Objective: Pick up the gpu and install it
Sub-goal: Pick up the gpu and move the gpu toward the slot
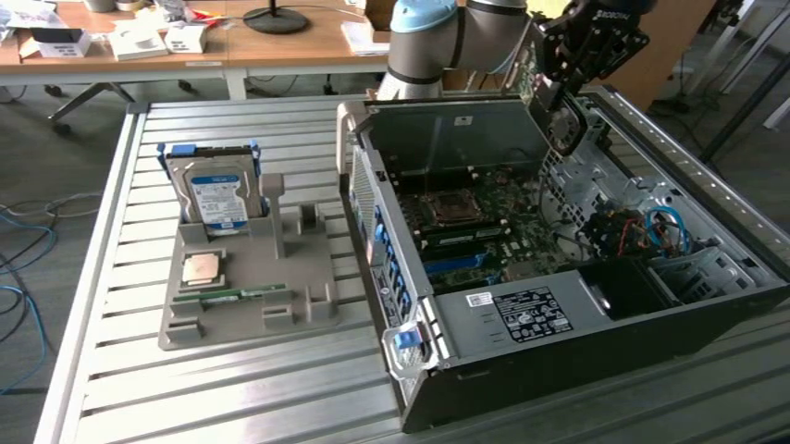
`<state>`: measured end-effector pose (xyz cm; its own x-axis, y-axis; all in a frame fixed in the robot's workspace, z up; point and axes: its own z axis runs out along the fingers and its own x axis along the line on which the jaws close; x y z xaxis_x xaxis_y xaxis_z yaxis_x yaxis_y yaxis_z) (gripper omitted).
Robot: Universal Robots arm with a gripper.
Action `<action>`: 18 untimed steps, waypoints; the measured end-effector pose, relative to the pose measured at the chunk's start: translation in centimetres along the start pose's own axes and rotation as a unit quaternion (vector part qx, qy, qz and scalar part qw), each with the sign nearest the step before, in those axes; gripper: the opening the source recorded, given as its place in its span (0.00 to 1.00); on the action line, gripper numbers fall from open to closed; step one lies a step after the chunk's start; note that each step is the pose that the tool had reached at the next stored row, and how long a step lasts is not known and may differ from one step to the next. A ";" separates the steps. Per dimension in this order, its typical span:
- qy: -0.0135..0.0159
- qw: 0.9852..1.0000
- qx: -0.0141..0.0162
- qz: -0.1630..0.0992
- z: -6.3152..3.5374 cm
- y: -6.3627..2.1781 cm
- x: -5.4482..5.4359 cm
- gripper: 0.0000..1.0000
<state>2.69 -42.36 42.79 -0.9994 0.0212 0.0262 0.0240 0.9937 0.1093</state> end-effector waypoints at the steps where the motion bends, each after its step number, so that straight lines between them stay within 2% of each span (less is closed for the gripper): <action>1: 0.000 1.000 0.000 0.000 0.00 0.01 -0.1 0.26; 18: 0.001 1.000 0.000 -0.007 0.69 -0.07 -0.4 0.26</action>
<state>3.10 -42.36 42.09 -0.9996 0.0063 0.0259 0.0091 0.9939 0.1101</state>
